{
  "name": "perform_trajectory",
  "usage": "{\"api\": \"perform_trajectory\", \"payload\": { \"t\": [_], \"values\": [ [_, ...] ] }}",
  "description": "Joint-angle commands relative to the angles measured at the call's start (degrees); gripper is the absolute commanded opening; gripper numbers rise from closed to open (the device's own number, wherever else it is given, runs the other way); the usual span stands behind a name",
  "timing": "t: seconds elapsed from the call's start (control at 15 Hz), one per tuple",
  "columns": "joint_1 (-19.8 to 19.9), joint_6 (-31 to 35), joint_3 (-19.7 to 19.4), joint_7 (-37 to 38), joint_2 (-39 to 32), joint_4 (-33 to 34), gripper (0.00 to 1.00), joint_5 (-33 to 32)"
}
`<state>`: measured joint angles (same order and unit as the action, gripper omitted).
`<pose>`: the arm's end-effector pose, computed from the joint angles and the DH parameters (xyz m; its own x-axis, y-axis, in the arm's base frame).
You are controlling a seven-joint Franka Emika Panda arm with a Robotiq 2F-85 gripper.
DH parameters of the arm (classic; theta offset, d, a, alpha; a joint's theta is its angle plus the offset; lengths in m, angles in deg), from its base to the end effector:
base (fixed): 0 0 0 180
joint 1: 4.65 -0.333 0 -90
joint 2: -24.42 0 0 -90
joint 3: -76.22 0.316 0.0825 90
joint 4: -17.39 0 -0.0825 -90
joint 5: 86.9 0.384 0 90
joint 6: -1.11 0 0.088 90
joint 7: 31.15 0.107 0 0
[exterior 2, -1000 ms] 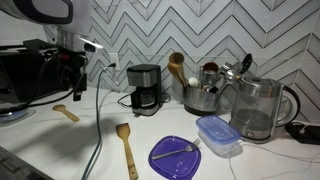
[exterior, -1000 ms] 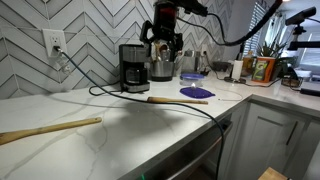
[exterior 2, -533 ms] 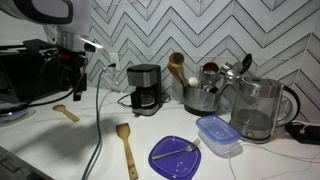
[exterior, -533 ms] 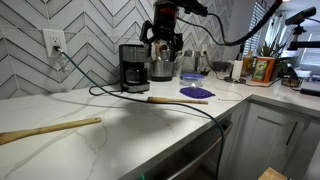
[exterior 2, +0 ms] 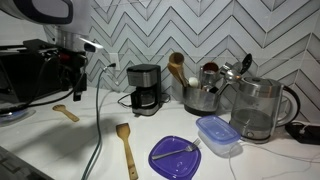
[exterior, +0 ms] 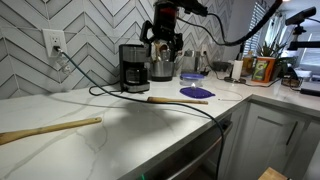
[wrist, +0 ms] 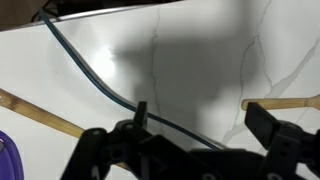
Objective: Pick up the clear bowl with a metallic plate inside and move it to the right of the coffee maker
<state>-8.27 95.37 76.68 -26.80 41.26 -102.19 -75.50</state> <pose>0.4493 0.0522 0.5382 0.9865 -0.0196 -0.1629 -0.0490 -0.9827 -0.1787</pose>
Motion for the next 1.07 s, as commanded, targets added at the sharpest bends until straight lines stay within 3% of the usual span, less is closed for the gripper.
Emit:
{"api": "perform_trajectory", "payload": {
  "t": [0.0, 0.2, 1.0],
  "values": [
    [0.71, -0.21, 0.60, -0.15, -0.05, 0.17, 1.00, 0.14],
    [-0.94, -0.67, 4.33, 2.88, -0.55, 3.05, 1.00, -2.54],
    [-11.96, 0.44, 21.35, 12.98, -8.79, 17.10, 1.00, -0.83]
  ]
}}
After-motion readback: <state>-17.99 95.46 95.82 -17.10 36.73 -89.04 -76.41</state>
